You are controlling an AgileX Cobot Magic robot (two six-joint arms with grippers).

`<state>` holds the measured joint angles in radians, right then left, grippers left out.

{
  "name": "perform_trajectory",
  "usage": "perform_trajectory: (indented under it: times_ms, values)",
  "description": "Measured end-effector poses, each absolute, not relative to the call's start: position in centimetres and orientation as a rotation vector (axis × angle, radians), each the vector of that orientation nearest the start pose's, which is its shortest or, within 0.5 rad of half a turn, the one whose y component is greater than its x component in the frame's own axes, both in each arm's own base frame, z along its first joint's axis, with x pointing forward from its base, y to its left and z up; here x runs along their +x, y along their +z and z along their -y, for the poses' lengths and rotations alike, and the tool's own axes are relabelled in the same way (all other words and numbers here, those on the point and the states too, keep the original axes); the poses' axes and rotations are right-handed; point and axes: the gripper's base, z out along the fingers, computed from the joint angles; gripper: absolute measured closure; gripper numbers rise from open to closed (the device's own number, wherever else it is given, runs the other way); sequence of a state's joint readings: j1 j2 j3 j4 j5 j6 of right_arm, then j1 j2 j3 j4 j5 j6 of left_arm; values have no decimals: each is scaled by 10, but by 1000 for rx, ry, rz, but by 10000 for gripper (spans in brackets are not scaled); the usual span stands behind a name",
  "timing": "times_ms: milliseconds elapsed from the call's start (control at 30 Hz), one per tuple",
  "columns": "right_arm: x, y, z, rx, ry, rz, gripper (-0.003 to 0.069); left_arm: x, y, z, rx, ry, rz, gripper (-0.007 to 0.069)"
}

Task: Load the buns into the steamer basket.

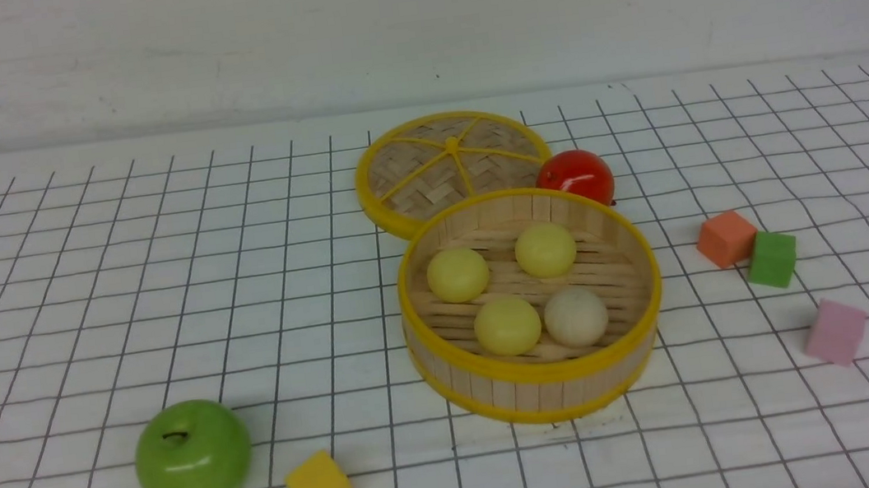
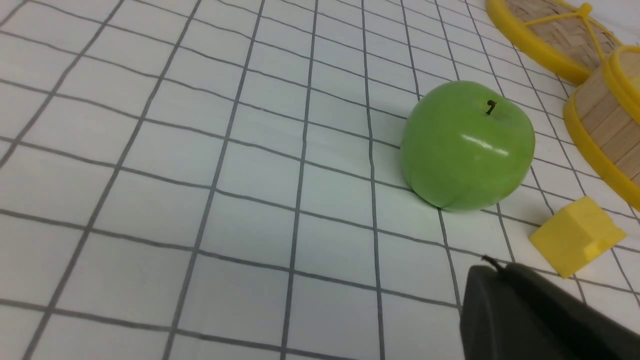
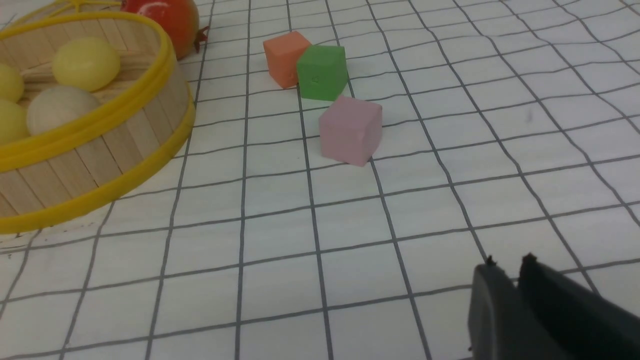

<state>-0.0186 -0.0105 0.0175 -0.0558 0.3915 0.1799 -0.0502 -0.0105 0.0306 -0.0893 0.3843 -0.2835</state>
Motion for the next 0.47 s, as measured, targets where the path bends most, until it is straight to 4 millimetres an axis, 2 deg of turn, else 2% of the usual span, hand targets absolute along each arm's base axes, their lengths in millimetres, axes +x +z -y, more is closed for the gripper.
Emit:
perform_trajectory:
  times_ms: [467]
  values:
    - [52,173,3,152,53,-1876,572,52,169,6,-277,-317,-1878,612]
